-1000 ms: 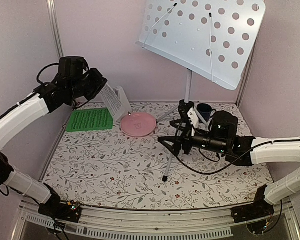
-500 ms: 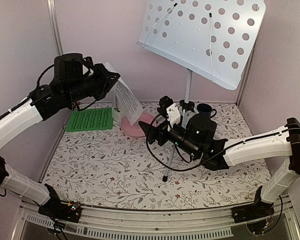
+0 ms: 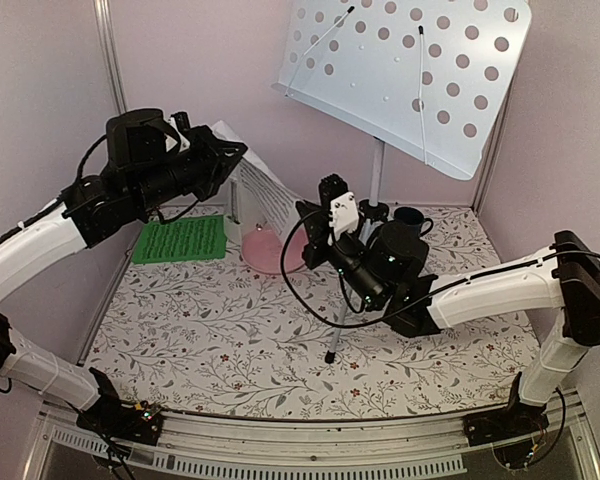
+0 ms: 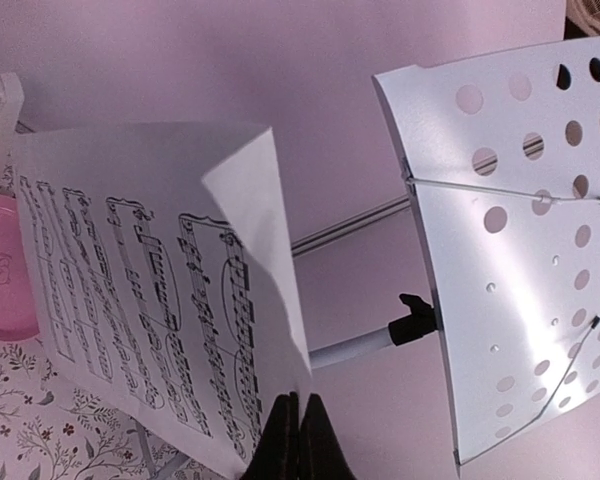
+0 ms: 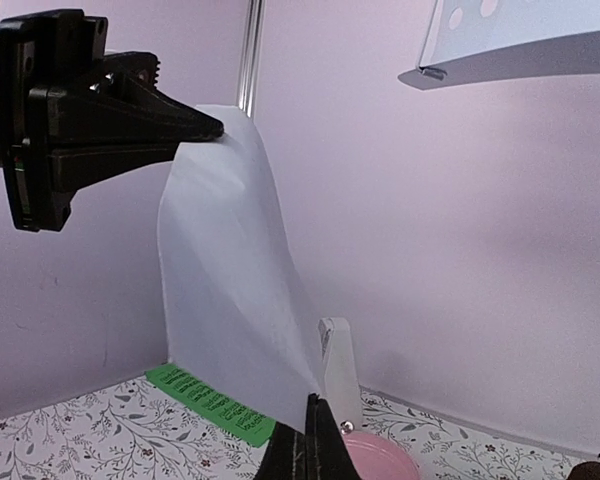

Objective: Set up the instrument practice props

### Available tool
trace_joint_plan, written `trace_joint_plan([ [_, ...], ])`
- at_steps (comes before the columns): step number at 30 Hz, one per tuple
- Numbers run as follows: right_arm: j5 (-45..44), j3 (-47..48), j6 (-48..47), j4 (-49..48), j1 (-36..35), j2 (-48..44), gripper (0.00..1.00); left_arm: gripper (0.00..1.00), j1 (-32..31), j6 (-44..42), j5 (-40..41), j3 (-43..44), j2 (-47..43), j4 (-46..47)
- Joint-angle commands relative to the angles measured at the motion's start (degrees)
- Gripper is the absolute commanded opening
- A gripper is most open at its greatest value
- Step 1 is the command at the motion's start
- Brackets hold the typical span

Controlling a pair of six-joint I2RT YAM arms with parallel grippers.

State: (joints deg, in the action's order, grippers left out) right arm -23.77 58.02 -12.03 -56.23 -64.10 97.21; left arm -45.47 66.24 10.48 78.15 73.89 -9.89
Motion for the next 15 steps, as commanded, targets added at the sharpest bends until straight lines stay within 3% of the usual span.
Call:
trace_joint_plan([
  [1, -1.39, -1.29, -2.35, -2.22, -0.22, -4.16, 0.00, 0.02, -0.83, -2.38, -1.60, -1.17, 0.19, 3.31],
  [3, -1.31, -2.89, -1.55, -0.72, -0.20, -7.10, 0.00, 0.23, -0.64, -5.45, -1.10, -1.33, 0.49, 3.86],
  [8, 0.55, -4.80, 2.44, 9.40, 0.38, -15.38, 0.00, 0.56, 1.12, -18.17, -0.98, -0.08, 2.06, 4.10],
  [11, 3.58, -4.96, 6.84, 18.43, 1.94, -21.25, 0.00, 0.87, 3.99, -27.79, -4.96, -0.80, 2.31, 5.24],
  [13, 6.94, -4.55, 11.00, 25.52, 3.56, -24.78, 0.00, 0.97, 7.14, -31.63, -10.13, -3.38, 1.74, 7.66],
  [15, 9.33, -3.22, 15.38, 33.21, 4.62, -27.85, 0.00, 0.99, 11.67, -33.80, -16.25, -7.56, 1.07, 12.20],
])
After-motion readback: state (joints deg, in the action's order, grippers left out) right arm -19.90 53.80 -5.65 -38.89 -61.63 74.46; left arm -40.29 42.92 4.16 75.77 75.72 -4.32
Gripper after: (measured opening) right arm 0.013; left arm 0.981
